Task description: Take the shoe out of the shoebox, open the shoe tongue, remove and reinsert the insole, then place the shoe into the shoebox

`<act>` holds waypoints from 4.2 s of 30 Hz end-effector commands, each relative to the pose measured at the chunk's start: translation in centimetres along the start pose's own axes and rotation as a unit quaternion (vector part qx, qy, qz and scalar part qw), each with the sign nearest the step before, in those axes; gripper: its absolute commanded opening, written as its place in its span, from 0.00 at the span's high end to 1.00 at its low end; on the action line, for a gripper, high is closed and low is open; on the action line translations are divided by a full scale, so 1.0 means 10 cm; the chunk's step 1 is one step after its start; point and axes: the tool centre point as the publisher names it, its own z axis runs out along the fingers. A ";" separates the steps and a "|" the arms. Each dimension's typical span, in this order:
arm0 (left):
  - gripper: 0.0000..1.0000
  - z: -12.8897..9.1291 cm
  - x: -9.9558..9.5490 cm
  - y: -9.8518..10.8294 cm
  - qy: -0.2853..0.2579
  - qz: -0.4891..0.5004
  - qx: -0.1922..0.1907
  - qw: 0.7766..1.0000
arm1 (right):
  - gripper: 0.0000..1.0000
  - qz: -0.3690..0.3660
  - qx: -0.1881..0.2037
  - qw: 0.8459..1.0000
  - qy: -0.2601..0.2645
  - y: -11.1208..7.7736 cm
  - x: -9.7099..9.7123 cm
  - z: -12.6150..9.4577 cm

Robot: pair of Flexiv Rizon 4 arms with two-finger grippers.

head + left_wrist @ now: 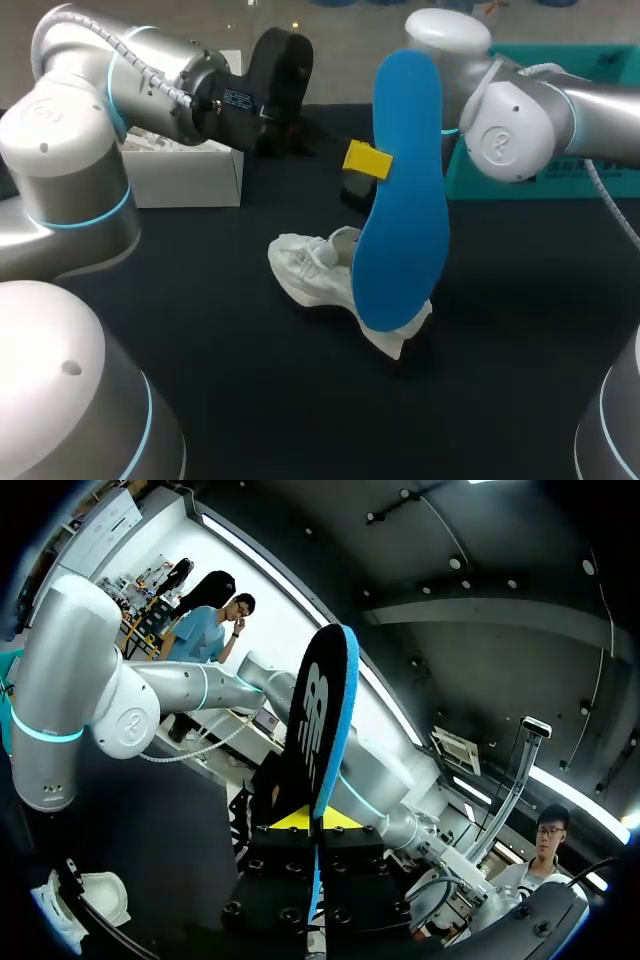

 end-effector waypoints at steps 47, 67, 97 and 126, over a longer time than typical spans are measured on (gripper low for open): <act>1.00 0.00 0.00 0.01 0.000 0.001 0.001 1.000 | 1.00 0.419 -0.044 0.906 -0.033 -0.28 -0.25 0.32; 1.00 0.00 0.00 0.01 0.000 0.001 0.001 1.000 | 0.00 0.383 -0.116 0.914 0.074 -0.58 -0.05 -0.07; 1.00 0.00 0.00 0.01 0.000 0.001 0.001 1.000 | 0.00 0.378 -0.309 0.823 0.291 -0.49 -0.17 -1.04; 1.00 -0.08 -0.20 -0.06 -0.036 0.118 -0.020 0.992 | 0.00 0.361 -0.389 0.734 0.423 -0.32 -0.14 -1.66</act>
